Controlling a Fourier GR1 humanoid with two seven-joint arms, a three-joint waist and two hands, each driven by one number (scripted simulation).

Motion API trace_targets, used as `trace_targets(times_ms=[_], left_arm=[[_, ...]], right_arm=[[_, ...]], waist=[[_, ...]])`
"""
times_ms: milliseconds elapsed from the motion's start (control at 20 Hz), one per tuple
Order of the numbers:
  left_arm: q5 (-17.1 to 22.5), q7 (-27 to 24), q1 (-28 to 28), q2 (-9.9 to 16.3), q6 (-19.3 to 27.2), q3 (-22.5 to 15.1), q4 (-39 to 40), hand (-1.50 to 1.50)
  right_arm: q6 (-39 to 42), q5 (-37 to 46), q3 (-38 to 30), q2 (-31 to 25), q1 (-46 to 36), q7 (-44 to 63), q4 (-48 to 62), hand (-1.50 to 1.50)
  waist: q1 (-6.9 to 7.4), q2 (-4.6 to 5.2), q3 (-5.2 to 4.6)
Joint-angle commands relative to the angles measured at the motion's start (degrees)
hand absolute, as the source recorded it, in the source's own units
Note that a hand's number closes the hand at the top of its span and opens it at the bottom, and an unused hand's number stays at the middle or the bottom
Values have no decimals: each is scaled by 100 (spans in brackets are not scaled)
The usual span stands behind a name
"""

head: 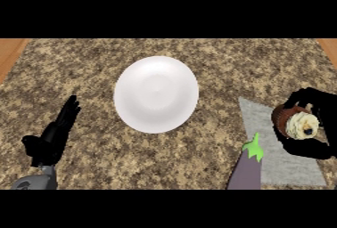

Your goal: Pick the cupcake from the placemat and place it in the plate

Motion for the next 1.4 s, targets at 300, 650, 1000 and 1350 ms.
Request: trace_targets(times_ms=[300,650,1000,1350], left_arm=[[-77,159,-202,-11,-52,45,-30,0],[15,132,103,10,-211,81,-264,0],[-128,-119,32,-167,-94,60,55,0],[-40,351,190,-7,-318,15,-583,0]], right_arm=[[681,196,498,721,-1597,1137,-113,150],[529,618,1024,1482,-2914,1300,1469,150],[-229,854,1396,2260,-3268,1075,2829,150],[-1745,291,2369,2277,-4075,1532,4506,150]], waist=[[56,11,1],[142,23,0],[93,25,1],[186,22,4]])
